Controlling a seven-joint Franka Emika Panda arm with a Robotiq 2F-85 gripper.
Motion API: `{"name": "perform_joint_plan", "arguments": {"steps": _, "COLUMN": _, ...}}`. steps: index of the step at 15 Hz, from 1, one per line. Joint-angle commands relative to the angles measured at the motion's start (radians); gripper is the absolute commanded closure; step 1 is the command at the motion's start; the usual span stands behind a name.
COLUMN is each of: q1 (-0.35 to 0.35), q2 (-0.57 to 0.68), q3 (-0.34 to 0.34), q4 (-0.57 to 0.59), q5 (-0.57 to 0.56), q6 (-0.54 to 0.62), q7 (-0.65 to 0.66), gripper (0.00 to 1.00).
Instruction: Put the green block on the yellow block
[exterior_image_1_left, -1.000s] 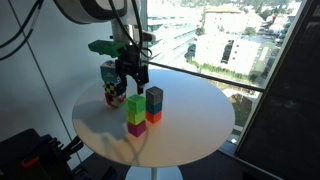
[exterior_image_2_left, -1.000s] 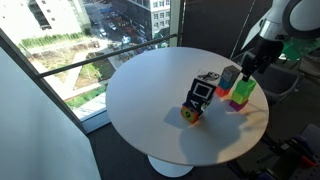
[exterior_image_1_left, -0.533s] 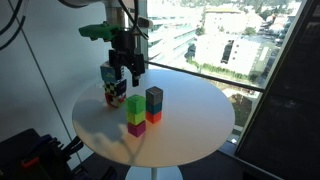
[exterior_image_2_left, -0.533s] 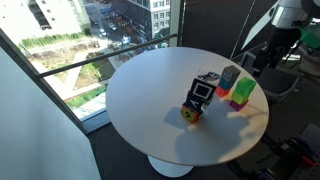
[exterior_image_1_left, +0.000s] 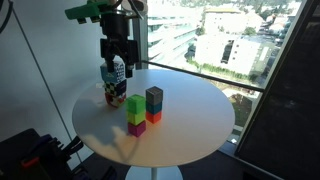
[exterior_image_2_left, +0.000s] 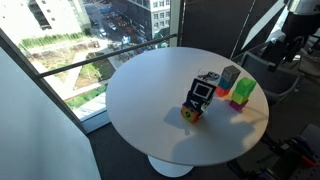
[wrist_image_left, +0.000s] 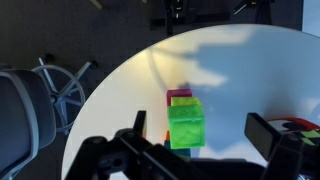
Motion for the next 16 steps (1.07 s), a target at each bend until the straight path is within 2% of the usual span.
{"name": "perform_joint_plan", "arguments": {"steps": 1, "q1": -0.009, "q2": -0.055, "q3": 0.004, "q4": 0.014, "q5": -0.013, "q6": -0.066, "q7": -0.009, "gripper": 0.0}}
{"name": "perform_joint_plan", "arguments": {"steps": 11, "q1": 0.004, "q2": -0.178, "q3": -0.019, "q4": -0.003, "q5": 0.045, "q6": -0.071, "q7": -0.082, "gripper": 0.0}}
{"name": "perform_joint_plan", "arguments": {"steps": 16, "q1": 0.015, "q2": -0.218, "q3": -0.037, "q4": -0.003, "q5": 0.118, "q6": -0.08, "q7": -0.145, "gripper": 0.0}}
